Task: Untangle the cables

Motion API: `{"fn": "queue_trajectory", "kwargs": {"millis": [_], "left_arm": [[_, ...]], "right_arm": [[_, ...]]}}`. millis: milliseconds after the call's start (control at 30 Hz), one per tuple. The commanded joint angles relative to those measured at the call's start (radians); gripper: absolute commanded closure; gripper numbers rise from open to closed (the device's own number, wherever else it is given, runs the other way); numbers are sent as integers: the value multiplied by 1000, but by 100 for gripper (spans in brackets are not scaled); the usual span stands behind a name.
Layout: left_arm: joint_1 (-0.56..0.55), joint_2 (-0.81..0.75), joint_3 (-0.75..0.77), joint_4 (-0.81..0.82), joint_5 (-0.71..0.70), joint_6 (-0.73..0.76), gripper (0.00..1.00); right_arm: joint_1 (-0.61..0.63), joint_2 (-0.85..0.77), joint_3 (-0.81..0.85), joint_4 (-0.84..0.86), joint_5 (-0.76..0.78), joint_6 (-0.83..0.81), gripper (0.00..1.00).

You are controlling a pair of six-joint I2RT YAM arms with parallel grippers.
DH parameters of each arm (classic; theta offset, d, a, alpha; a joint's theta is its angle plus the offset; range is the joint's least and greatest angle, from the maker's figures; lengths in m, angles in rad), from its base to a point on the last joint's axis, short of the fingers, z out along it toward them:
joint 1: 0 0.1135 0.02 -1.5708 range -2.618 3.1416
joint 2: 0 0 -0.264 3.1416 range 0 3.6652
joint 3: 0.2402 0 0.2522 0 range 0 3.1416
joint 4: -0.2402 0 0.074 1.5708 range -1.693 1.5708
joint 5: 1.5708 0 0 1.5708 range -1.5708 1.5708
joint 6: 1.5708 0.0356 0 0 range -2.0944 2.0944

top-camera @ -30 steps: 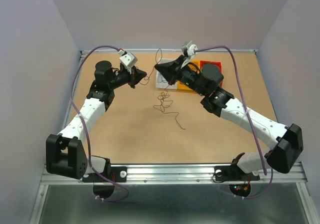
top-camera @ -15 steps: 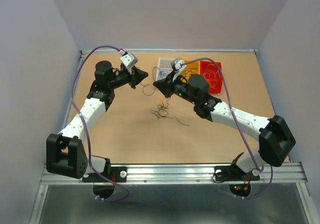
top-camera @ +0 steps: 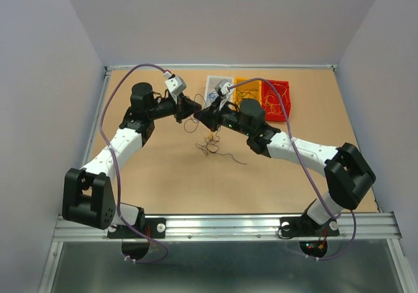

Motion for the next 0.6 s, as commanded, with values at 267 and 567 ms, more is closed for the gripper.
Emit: {"fn": "queue_trajectory", "kwargs": {"millis": [267, 567], "left_arm": [[-8, -34, -25, 112, 103, -85, 100], [-8, -34, -32, 130, 105, -120, 100]], "right_arm": [[8, 33, -34, 188, -23, 24, 85], [10, 86, -25, 212, -47, 39, 83]]}}
